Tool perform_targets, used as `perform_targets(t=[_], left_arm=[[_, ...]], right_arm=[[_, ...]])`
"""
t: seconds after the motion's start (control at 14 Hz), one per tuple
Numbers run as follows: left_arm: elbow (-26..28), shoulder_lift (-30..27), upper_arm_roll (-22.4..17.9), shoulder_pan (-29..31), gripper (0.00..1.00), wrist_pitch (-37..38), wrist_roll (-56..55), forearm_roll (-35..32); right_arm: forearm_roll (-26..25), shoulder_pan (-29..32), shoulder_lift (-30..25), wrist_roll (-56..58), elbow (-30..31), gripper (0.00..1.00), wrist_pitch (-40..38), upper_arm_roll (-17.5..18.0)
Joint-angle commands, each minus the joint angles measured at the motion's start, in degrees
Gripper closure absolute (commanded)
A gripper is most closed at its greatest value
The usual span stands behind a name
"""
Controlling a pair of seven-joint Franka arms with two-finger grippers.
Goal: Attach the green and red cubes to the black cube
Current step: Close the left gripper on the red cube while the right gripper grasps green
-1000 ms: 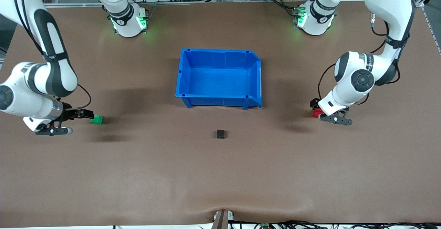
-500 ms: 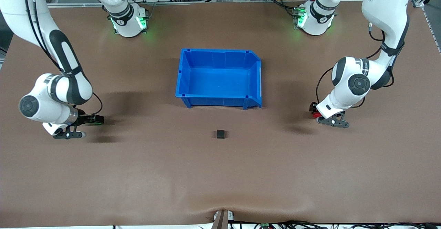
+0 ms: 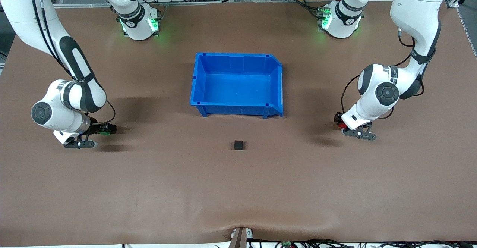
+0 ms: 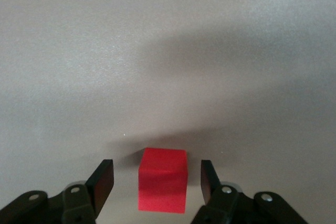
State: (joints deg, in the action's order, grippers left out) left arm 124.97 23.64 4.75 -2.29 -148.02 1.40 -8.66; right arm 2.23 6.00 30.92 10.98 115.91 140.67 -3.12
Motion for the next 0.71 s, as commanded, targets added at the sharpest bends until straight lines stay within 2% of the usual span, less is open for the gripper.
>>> perform_targets(t=[0.0,0.07,0.14,0.21,0.36,0.5,0.57,0.64], left_arm=[[-0.78,0.7,0.17,0.53,0.24,-0.43,2.47,-0.92],[-0.78,0.79,0.17,0.44,0.25,-0.43,2.47,-0.84],[-0.86,0.88,0.17,0.44,0.25,-0.43,2.47,-0.84],[-0.95,1.14,0.17,0.44,0.26,-0.43,2.56,-0.84],[-1.56,1.76,0.17,0.44,0.29,-0.43,2.47,-0.84],[-1.83,2.02,0.17,0.53,0.29,-0.43,2.12,-0.14],[-1.92,2.28,0.17,0.44,0.29,-0.43,1.77,-0.05],[-2.01,2.37,0.17,0.53,0.3,-0.43,1.68,-0.04]], right_arm=[[-0.65,0.59,-1.21,-0.96,1.16,0.0,0.39,0.48],[-0.65,0.59,-1.21,-0.96,1.16,0.04,0.3,0.48],[-0.65,0.59,-1.3,-1.04,1.16,0.16,0.04,0.48],[-0.65,0.68,-1.39,-1.04,1.25,0.35,-0.22,0.48],[-0.65,1.2,-1.65,-1.04,1.34,0.59,-0.92,0.48],[-0.56,1.56,-2.27,-1.04,1.34,0.95,-1.98,0.48],[-0.56,1.82,-2.7,-0.96,1.43,1.0,-2.68,0.48],[-0.56,2.34,-3.06,-0.87,1.34,1.0,-3.82,0.57]])
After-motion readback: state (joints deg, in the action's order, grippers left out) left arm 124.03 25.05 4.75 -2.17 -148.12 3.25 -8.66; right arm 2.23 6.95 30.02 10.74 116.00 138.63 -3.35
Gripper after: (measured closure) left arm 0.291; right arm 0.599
